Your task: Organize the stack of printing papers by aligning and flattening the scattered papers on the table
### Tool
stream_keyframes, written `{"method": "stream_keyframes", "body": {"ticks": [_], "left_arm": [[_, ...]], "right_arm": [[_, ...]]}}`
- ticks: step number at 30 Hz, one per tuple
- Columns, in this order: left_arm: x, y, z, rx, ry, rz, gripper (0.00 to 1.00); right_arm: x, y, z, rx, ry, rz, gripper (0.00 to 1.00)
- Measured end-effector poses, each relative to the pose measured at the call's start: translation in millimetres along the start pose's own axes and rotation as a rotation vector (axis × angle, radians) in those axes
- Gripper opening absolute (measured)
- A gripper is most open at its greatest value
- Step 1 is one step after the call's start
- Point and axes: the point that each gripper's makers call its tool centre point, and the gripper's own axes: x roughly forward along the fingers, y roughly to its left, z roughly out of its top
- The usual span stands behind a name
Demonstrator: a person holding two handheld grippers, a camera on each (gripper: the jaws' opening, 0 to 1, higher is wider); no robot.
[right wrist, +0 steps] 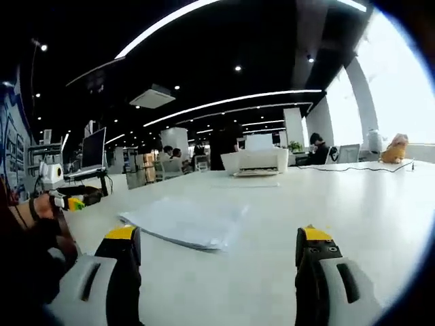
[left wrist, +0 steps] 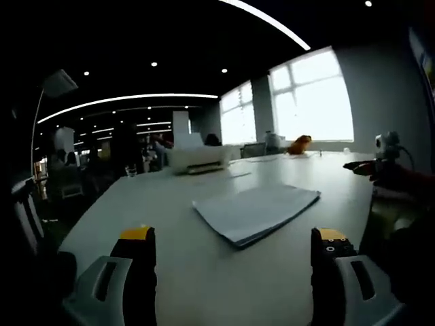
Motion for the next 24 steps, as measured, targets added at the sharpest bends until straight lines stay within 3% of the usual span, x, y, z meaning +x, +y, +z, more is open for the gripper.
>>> {"method": "stream_keyframes", "body": {"ticks": [13, 24], "left_arm": [[-32.5, -5.9, 18.2, 0.008, 0.007, -0.001, 0.97], [-49.6, -9.3, 21.1, 0.011, 0.025, -0.007, 0.97]], "right_arm": [[-28.4, 10.8, 7.4, -0.01, 0.034, 0.01, 0.9], [-48.2, 1.2, 15.1, 0.002, 0.03, -0.007, 0.9]]}}
